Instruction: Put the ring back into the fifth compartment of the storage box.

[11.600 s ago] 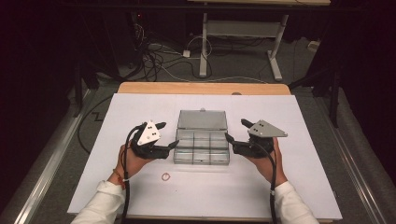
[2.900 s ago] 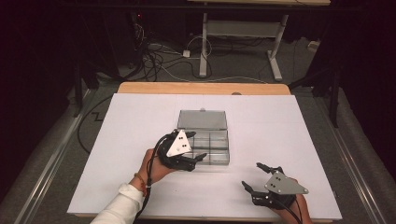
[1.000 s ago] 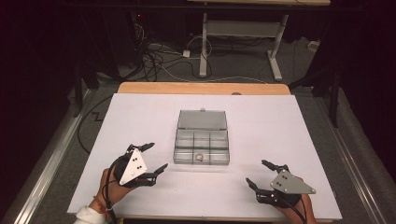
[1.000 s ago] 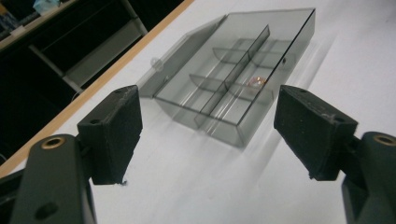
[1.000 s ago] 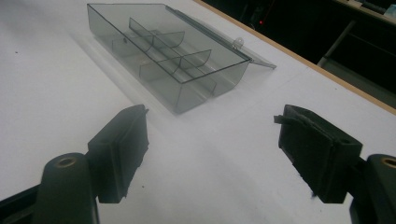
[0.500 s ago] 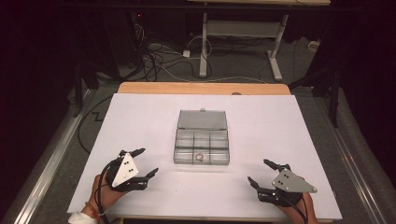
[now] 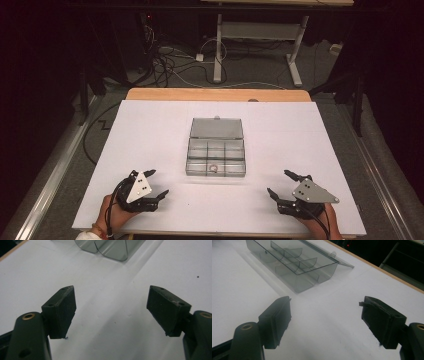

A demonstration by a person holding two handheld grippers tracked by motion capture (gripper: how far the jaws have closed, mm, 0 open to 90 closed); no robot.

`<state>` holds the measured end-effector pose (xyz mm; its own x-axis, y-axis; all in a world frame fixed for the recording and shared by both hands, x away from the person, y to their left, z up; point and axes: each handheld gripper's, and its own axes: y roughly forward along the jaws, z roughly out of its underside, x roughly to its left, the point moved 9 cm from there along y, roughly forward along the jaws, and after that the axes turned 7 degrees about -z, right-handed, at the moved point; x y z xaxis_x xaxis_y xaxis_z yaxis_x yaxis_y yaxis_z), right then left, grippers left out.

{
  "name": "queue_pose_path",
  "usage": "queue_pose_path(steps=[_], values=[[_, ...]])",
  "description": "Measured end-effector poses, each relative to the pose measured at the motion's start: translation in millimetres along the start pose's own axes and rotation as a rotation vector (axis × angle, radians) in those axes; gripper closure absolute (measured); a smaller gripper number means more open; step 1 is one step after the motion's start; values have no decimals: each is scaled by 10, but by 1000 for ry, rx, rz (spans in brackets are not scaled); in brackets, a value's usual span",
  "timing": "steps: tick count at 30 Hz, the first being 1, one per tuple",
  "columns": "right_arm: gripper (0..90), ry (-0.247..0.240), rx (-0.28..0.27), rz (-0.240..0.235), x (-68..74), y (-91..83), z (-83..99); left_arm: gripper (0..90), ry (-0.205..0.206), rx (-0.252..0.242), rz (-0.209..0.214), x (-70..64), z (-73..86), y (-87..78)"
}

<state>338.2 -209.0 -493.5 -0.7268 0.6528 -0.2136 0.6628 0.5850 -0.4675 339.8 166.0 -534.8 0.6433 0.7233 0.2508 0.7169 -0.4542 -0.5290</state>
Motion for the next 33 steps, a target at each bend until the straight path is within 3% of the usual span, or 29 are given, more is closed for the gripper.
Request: queue_pose_path(steps=[4,6,11,15,16,21,33], values=[[313,2,15,-3,-1,29,18,282,-8,23,3,11,45,11],[410,6,10,-6,-7,35,8,376,-30,26,-1,33,49,10],[566,5,25,-21,-12,75,13,552,-27,38,-9,49,62,-6],[701,6,40,-31,-3,84,22,698,-30,46,8,43,63,-8],[729,2,44,-32,-2,83,21,719,-7,70,19,50,82,-22],[900,-15,59,-40,-5,82,22,878,-19,75,35,52,83,-17],[900,-19,81,-48,-13,102,45,880,-21,90,51,66,97,-6]])
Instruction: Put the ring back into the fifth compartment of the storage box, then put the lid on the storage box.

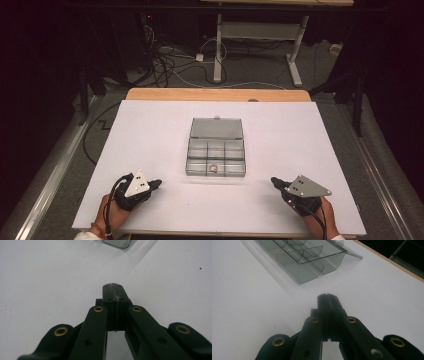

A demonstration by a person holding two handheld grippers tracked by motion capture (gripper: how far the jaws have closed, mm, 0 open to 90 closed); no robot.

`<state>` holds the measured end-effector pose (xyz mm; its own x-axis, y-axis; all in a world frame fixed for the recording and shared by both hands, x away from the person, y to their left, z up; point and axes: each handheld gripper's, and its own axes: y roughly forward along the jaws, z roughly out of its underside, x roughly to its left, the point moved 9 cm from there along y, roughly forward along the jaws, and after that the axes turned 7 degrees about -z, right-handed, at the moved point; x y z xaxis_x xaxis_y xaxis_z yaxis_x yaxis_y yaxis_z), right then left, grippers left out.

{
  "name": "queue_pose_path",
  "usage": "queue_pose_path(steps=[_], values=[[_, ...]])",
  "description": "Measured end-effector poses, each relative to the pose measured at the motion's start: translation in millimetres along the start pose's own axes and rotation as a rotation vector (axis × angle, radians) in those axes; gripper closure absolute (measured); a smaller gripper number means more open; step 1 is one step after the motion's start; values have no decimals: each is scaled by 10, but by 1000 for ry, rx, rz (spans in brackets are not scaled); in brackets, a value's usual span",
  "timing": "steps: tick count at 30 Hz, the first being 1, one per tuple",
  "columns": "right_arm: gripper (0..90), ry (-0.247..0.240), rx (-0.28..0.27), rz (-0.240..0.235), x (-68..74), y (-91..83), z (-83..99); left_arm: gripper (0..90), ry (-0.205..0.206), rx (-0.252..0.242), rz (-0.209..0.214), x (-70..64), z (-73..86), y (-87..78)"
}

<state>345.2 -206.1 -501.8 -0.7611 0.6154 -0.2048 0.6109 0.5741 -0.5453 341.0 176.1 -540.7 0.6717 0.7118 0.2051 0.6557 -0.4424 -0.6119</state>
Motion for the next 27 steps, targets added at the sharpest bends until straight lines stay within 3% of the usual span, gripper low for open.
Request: queue_pose_path(steps=[10,15,27], values=[[900,-5,6,-5,-3,10,6,878,1,12,0,14,2,20],[900,1,8,-1,-52,50,-12,878,-11,33,5,86,9,62],[900,76,33,20,-499,284,-96,879,-69,41,-16,510,-283,332]])
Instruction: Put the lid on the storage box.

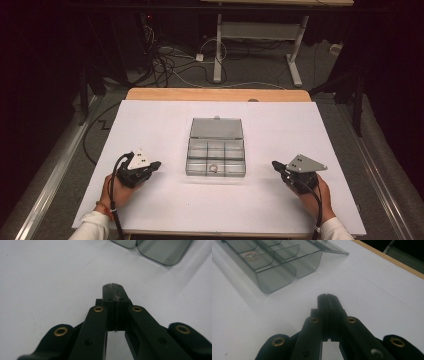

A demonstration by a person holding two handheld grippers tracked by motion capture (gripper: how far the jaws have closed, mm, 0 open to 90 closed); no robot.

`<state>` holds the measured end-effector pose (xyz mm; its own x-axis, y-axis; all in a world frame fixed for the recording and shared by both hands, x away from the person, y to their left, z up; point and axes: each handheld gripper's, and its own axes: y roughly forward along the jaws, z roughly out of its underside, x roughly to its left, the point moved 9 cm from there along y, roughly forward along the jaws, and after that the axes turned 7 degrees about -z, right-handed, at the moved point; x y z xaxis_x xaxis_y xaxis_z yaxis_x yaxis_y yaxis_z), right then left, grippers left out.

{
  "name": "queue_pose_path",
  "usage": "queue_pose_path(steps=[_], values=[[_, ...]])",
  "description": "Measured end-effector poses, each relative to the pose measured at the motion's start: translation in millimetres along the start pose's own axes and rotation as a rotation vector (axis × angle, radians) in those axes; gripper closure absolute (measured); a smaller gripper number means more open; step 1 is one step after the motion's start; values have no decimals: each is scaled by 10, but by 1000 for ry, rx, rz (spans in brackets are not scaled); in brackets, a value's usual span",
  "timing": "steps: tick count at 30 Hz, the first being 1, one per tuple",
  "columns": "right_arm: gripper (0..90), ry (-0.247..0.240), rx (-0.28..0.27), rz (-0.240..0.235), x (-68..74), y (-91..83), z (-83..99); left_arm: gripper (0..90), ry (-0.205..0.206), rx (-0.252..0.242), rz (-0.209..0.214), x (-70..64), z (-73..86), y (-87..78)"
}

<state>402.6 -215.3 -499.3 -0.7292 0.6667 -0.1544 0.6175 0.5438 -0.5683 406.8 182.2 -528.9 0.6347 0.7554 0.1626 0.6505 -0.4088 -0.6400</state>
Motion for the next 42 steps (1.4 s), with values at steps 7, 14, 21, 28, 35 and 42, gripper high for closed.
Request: queue_pose_path(steps=[7,14,21,28,35,42], values=[[900,15,25,12,-281,264,-177,878,1,39,13,109,-206,256],[900,35,97,16,-501,613,-256,876,-23,92,10,256,-373,503],[900,57,210,16,-594,940,-235,875,-46,149,0,308,-423,791],[900,81,246,2,-638,1147,-271,876,-102,142,36,380,-507,897],[900,51,281,-26,-637,1316,-396,876,-126,146,48,390,-623,1027],[900,24,298,-79,-526,1462,-519,876,-155,135,45,321,-758,1156]])
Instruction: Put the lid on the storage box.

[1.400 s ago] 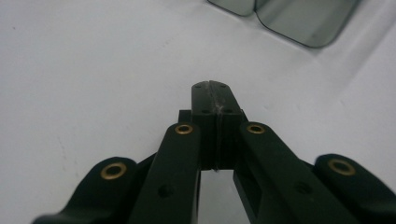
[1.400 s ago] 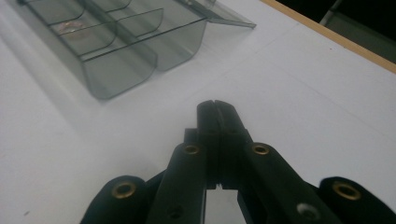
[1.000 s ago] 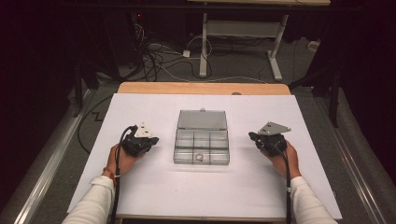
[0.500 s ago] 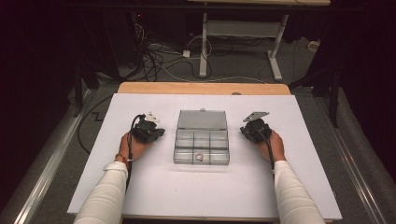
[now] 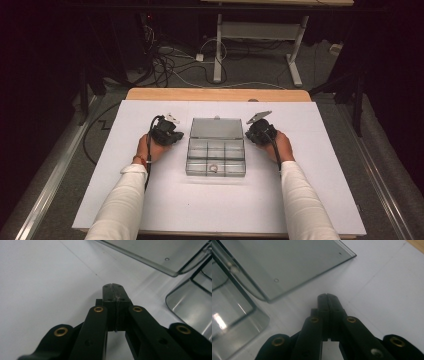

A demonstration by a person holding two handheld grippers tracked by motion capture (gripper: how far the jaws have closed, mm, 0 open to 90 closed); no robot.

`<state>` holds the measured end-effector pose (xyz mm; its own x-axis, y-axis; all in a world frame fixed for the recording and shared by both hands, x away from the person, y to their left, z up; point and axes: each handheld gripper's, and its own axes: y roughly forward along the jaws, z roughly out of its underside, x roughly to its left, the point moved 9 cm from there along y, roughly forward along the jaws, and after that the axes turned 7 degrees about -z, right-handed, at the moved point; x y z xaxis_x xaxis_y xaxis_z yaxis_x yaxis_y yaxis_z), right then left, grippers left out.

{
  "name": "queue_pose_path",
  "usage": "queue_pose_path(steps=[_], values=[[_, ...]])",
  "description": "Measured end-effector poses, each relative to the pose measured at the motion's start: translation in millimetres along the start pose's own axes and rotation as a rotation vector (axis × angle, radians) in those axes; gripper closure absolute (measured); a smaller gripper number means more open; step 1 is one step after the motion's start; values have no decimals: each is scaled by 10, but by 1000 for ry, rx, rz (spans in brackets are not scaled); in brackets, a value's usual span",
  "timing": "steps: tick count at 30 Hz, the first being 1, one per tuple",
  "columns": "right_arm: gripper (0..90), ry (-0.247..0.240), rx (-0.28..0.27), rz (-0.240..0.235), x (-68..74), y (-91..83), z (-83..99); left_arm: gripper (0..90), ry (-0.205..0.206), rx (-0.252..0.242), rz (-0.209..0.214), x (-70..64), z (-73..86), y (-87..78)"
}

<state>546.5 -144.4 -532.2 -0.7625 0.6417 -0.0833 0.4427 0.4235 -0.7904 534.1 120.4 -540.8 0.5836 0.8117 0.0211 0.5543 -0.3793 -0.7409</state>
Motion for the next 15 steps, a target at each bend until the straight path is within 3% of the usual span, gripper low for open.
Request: queue_pose_path(steps=[3,5,6,7,10,15], values=[[900,1,-1,-8,20,37,-50,876,-27,-21,-5,-46,-60,51],[900,7,2,-15,21,54,-73,876,-88,-53,2,-81,-111,92],[900,12,3,-15,21,62,-86,876,-92,-46,7,-79,-116,97],[900,15,2,-17,25,73,-98,876,-65,-29,8,-72,-110,95],[900,24,2,-12,19,88,-118,875,-41,-16,5,-99,-130,110],[900,79,-24,-16,2,98,-120,876,-54,-30,11,-151,-168,148]])
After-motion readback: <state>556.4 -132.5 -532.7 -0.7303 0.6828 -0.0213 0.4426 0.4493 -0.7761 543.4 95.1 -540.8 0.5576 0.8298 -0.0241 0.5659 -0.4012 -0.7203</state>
